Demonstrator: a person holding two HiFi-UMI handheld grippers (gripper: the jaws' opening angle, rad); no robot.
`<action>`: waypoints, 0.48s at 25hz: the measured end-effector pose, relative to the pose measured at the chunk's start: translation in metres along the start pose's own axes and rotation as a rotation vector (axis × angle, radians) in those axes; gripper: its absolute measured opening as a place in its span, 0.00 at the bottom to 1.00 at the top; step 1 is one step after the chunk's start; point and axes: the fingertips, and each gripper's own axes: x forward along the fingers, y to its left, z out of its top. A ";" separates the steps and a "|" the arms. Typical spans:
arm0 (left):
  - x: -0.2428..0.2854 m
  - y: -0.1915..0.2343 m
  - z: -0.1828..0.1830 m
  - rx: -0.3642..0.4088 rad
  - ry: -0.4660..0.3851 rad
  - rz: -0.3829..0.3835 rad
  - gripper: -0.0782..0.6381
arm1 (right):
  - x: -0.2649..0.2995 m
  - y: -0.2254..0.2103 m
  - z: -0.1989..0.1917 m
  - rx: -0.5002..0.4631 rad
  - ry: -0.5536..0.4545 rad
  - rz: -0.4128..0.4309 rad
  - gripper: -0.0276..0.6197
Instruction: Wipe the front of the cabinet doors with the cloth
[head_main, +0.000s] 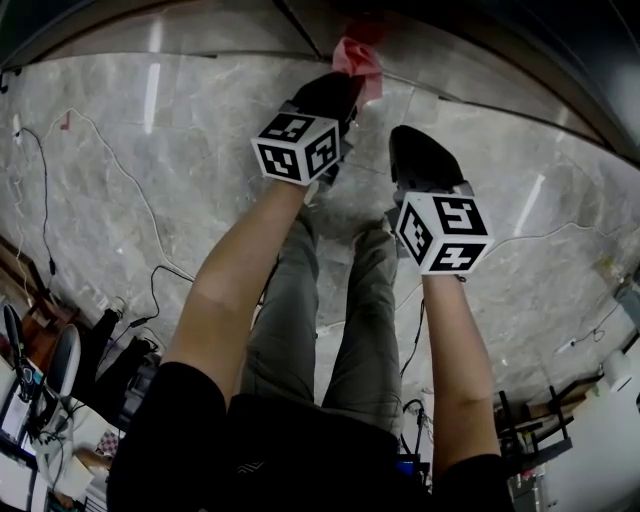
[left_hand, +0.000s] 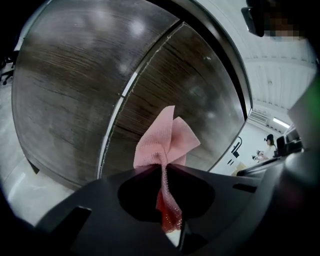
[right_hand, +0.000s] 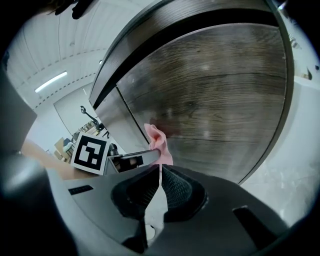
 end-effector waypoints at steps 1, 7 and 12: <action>0.002 -0.004 -0.001 -0.001 0.001 -0.005 0.15 | -0.002 -0.003 0.000 0.004 -0.002 -0.004 0.10; 0.020 -0.031 -0.010 0.006 0.029 -0.043 0.15 | -0.015 -0.024 -0.002 0.042 -0.025 -0.027 0.10; 0.033 -0.052 -0.016 0.019 0.053 -0.080 0.15 | -0.024 -0.037 -0.006 0.065 -0.039 -0.045 0.10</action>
